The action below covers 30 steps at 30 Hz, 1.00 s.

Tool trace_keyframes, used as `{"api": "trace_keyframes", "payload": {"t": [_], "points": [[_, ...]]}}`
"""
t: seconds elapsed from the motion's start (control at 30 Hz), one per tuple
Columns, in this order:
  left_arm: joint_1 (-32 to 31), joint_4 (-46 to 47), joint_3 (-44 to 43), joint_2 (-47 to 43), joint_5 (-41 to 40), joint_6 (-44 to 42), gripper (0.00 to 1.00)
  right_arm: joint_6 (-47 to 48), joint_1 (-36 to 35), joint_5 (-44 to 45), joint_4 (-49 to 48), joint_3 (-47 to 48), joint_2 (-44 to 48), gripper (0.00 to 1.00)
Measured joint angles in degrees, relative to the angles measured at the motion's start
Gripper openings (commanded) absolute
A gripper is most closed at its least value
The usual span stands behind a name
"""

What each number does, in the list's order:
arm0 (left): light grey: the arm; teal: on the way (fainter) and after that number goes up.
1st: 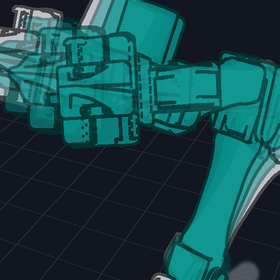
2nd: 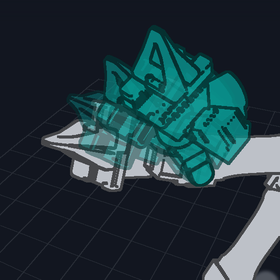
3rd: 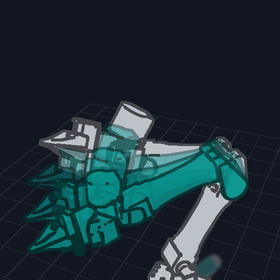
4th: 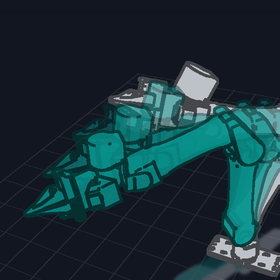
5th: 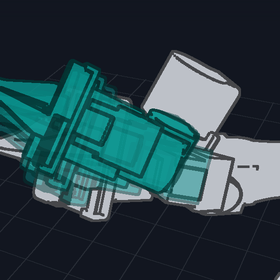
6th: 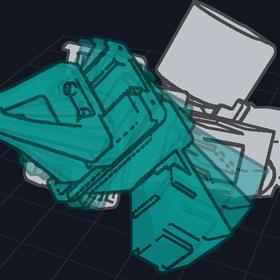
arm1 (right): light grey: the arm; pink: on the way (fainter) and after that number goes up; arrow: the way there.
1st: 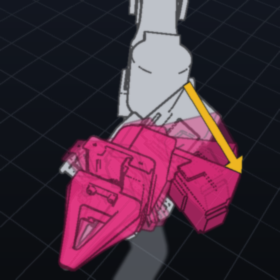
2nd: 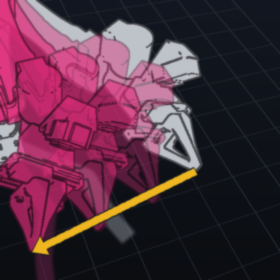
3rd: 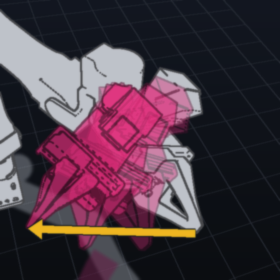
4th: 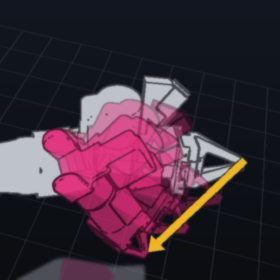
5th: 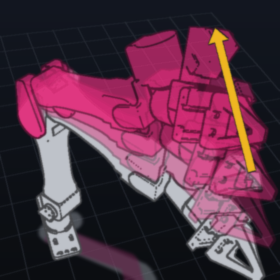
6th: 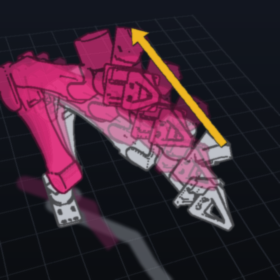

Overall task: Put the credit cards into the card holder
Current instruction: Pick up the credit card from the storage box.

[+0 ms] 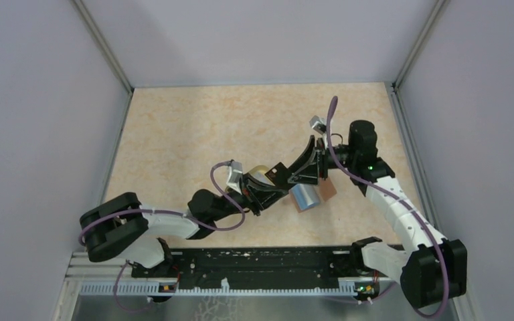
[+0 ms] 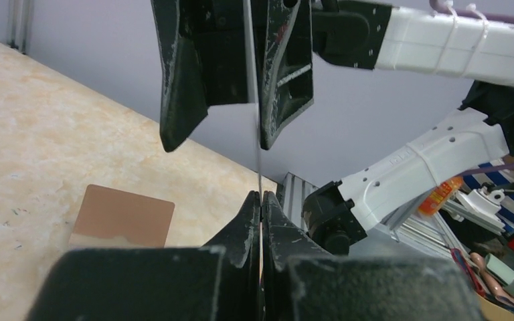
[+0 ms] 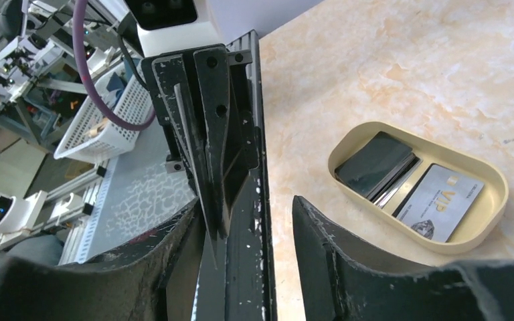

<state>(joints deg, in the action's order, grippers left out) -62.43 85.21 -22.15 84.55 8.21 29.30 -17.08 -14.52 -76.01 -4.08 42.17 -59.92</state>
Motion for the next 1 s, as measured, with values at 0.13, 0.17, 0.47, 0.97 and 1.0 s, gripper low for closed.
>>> {"api": "trace_keyframes", "payload": {"t": [0.13, 0.17, 0.47, 0.97, 1.0], "points": [[0.66, -10.16, -0.15, -5.03, 3.50, -0.26, 0.00, 12.92, 0.02, -0.15, 14.32, 5.81, -1.75, 0.50], [0.79, -12.50, -0.15, -5.92, 4.44, -0.31, 0.00, 15.74, 0.02, -0.09, 17.11, 6.75, -1.79, 0.50], [3.93, -33.35, -3.23, -9.77, 10.78, -0.15, 0.00, 28.87, 0.02, -0.28, 29.66, 8.31, -0.02, 0.49], [5.99, -39.56, -8.35, -7.43, 17.44, 0.79, 0.00, 25.97, -0.44, -0.31, 27.39, 7.32, -2.36, 0.32], [6.10, -40.02, -8.68, -7.28, 17.79, 0.74, 0.00, 25.97, -0.48, -0.26, 27.54, 7.32, -2.49, 0.30]]}}
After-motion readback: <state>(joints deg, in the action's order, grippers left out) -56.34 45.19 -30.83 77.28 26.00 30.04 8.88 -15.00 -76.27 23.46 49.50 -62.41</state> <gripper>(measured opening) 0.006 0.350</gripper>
